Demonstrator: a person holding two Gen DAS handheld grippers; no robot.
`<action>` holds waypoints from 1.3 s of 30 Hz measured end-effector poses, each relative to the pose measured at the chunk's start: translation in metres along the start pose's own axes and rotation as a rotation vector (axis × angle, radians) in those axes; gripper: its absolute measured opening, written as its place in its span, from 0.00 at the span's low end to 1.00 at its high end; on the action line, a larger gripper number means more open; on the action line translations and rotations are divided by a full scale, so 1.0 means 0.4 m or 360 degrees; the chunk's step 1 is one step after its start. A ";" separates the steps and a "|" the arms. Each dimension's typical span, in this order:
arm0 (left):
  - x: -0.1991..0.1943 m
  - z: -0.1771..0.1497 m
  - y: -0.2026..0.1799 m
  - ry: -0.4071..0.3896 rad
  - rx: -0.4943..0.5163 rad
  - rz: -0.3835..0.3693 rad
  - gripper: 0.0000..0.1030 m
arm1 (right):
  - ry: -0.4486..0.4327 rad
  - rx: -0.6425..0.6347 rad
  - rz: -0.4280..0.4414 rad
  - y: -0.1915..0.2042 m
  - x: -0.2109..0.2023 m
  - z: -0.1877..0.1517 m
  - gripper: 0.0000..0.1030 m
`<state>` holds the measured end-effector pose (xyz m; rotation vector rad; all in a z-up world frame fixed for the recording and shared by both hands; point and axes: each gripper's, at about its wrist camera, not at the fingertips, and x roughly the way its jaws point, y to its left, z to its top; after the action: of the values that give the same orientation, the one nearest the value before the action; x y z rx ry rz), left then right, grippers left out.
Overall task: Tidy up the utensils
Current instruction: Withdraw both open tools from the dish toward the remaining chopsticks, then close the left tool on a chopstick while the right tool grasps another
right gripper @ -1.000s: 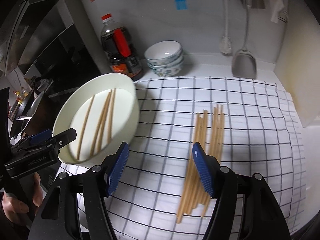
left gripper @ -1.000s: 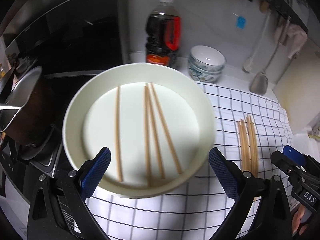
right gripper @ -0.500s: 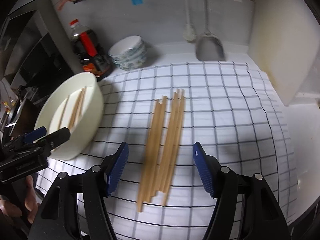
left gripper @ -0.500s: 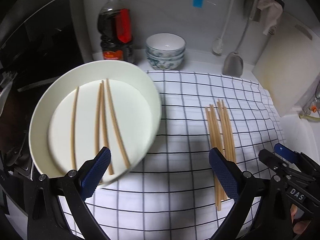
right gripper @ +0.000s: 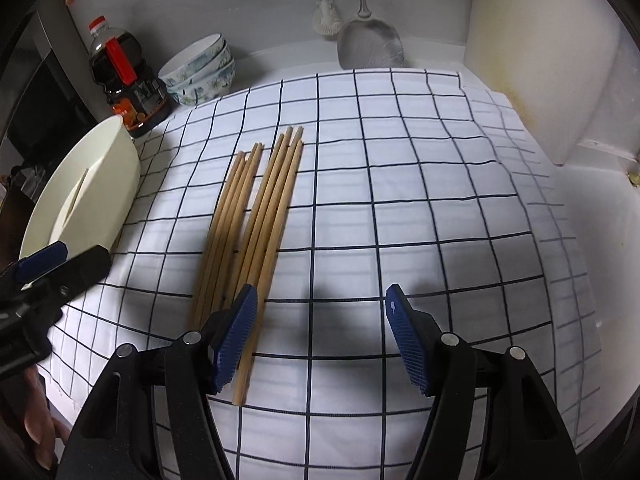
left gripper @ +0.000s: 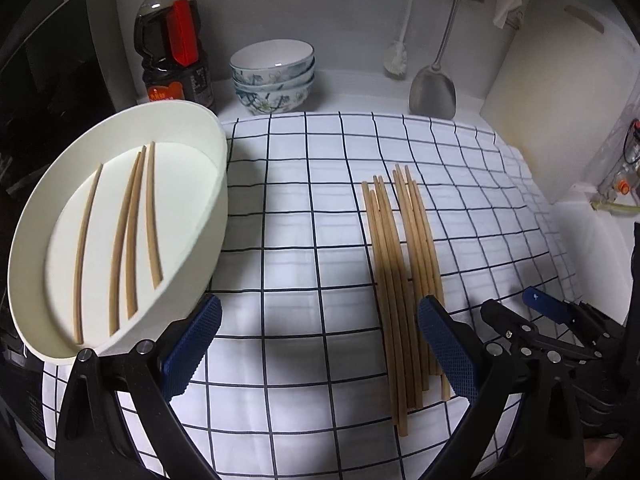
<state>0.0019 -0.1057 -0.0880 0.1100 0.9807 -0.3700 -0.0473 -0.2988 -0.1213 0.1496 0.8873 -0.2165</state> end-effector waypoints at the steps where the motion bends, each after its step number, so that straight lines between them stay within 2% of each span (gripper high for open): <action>1: 0.008 -0.002 -0.003 0.0003 0.0005 0.0007 0.94 | -0.0003 -0.0010 0.0002 0.001 0.007 0.000 0.62; 13: 0.090 -0.034 -0.011 0.0055 0.0068 0.0066 0.94 | 0.0004 -0.0048 0.0017 0.020 0.079 0.018 0.62; 29: 0.108 -0.029 0.016 0.0074 0.0004 0.0073 0.94 | 0.0012 -0.0165 -0.0067 0.051 0.107 0.012 0.62; 39: 0.118 -0.024 0.002 0.0074 -0.0009 0.0057 0.94 | 0.0048 -0.0246 -0.0115 0.050 0.108 -0.003 0.61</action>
<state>0.0182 -0.1145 -0.1324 0.1315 1.0246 -0.3334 -0.0170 -0.2845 -0.1550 -0.0230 0.9365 -0.2123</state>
